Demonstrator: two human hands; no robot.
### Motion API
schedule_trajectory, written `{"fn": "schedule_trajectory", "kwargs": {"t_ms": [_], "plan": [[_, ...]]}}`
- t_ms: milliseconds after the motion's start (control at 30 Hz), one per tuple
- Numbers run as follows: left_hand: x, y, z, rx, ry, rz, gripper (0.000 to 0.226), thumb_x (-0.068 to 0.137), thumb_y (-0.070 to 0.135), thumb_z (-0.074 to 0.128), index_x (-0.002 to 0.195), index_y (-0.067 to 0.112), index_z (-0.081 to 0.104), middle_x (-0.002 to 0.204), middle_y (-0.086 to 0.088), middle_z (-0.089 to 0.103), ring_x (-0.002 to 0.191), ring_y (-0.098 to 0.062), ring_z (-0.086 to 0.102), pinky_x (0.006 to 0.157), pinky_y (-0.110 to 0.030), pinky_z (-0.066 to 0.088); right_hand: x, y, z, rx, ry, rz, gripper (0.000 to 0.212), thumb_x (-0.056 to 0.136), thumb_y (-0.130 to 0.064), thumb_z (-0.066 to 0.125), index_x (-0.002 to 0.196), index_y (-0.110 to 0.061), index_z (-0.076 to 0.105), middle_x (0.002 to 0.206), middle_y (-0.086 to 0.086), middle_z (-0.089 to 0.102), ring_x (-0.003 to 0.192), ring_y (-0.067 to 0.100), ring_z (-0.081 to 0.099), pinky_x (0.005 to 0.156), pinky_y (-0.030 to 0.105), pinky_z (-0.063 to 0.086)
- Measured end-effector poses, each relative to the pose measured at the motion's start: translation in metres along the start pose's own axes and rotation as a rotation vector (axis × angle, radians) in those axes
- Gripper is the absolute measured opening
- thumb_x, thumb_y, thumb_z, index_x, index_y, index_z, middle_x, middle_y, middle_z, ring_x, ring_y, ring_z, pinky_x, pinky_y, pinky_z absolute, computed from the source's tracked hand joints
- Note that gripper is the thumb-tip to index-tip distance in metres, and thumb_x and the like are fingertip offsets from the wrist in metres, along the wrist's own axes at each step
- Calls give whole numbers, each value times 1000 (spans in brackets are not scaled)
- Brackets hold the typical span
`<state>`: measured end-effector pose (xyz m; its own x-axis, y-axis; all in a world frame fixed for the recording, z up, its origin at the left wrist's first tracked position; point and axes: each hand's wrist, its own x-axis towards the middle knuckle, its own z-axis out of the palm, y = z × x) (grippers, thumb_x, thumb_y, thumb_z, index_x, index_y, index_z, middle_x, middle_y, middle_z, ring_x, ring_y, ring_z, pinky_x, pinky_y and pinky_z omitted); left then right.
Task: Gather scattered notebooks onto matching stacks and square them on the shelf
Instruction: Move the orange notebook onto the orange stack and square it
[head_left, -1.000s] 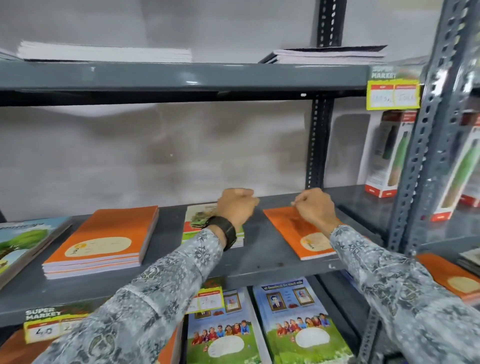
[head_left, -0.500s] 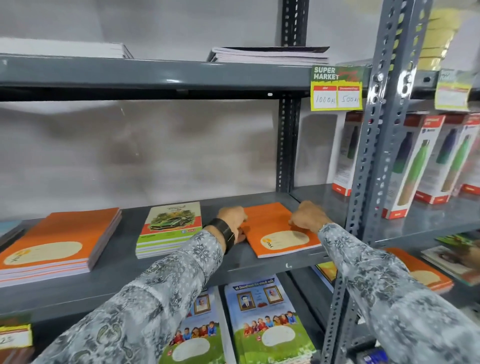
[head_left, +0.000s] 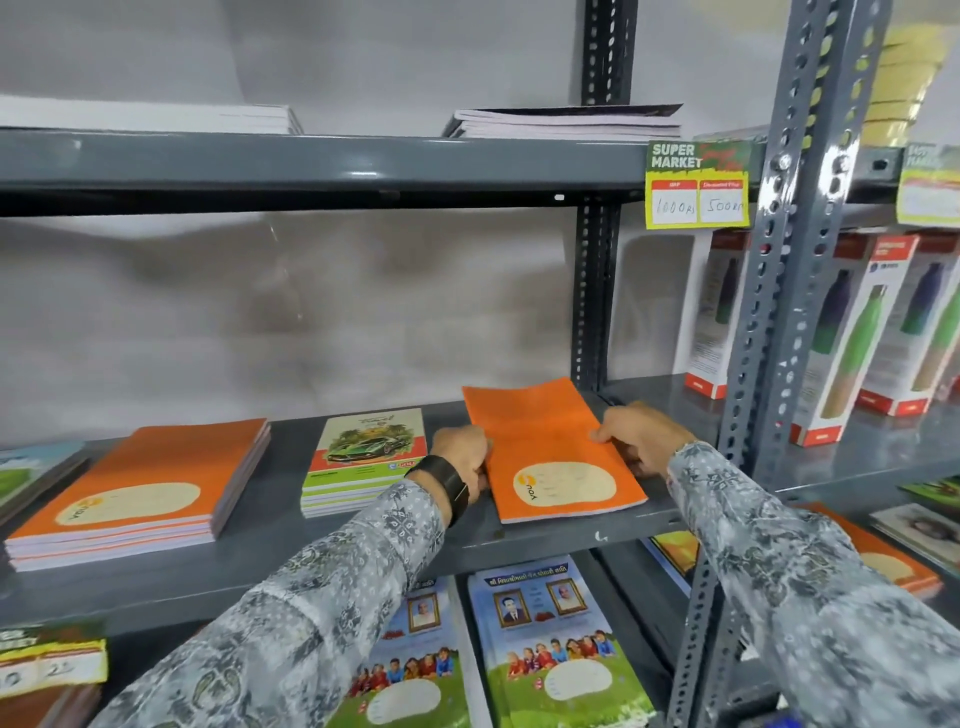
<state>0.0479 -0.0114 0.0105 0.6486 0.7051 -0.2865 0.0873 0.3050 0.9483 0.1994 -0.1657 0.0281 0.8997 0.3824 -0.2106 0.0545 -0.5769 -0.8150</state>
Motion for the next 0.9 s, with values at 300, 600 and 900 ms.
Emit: {"fn": "schedule_trajectory", "kwargs": {"t_ms": [300, 600, 900], "plan": [[0, 66, -124, -31, 65, 211, 17, 95, -1, 57, 85, 12, 65, 115, -25, 73, 96, -31, 71, 92, -55, 60, -46, -93, 74, 354, -102, -184, 17, 91, -1, 71, 107, 1, 69, 89, 14, 74, 75, 27, 71, 71, 40, 60], [14, 101, -325, 152, 265, 320, 24, 69, 10, 66, 91, 9, 73, 112, -30, 74, 98, -43, 75, 85, -70, 56, -116, -174, 217, 470, -287, -267, 26, 85, 2, 78, 109, 4, 68, 60, 7, 75, 47, 19, 72, 45, 33, 61], [16, 92, -427, 435, 403, 384, 23, 87, 10, 72, 65, 16, 67, 85, -13, 68, 84, -30, 71, 90, -44, 61, -134, -195, 336, 477, -272, -212, 36, 83, 0, 82, 114, 3, 66, 96, 16, 80, 82, 28, 79, 56, 34, 64]]}}
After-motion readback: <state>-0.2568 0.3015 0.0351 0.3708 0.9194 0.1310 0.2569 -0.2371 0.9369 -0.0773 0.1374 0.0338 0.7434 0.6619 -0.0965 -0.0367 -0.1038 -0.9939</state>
